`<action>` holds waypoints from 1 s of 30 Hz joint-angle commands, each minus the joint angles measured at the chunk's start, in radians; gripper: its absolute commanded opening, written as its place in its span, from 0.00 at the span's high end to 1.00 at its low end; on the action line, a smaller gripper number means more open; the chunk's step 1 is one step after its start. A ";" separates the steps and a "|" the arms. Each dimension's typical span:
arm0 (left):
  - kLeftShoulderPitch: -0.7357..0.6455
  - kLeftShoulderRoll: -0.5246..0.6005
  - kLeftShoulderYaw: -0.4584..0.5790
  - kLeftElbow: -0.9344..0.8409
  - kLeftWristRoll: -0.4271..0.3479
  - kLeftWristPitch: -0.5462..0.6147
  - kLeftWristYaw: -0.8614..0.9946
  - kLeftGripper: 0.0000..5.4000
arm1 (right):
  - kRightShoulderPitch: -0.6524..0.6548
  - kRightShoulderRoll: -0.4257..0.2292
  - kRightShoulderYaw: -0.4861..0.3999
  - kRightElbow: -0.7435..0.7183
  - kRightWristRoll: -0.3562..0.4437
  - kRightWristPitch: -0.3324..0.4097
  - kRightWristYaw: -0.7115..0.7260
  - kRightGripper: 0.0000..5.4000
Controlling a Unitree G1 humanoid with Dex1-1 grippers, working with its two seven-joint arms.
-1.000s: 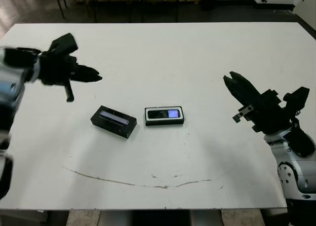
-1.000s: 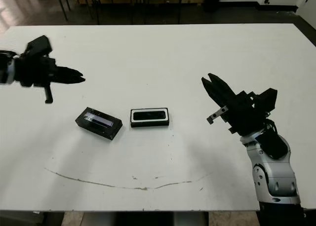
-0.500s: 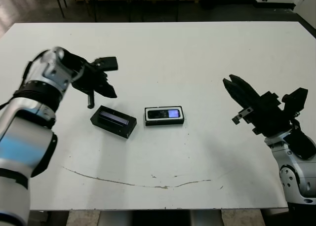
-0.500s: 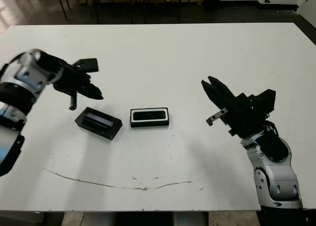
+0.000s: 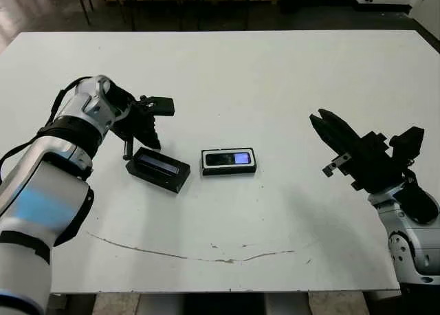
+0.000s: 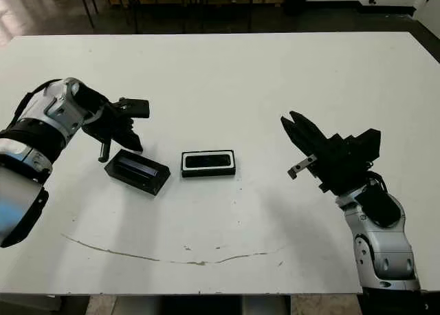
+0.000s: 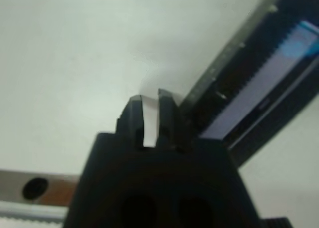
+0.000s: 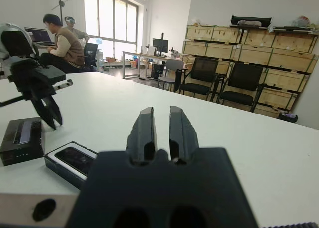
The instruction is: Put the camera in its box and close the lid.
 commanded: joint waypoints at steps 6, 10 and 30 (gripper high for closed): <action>0.103 0.116 -0.006 -0.122 -0.006 -0.052 -0.165 1.00 | 0.009 -0.001 -0.012 0.005 0.002 -0.001 0.008 1.00; 0.149 0.160 0.005 -0.222 -0.025 -0.037 -0.211 1.00 | 0.009 -0.004 -0.010 0.003 -0.004 0.004 0.007 1.00; 0.286 0.367 -0.145 -0.646 -0.370 0.108 -0.246 1.00 | 0.004 0.005 -0.005 0.007 -0.009 0.004 0.007 1.00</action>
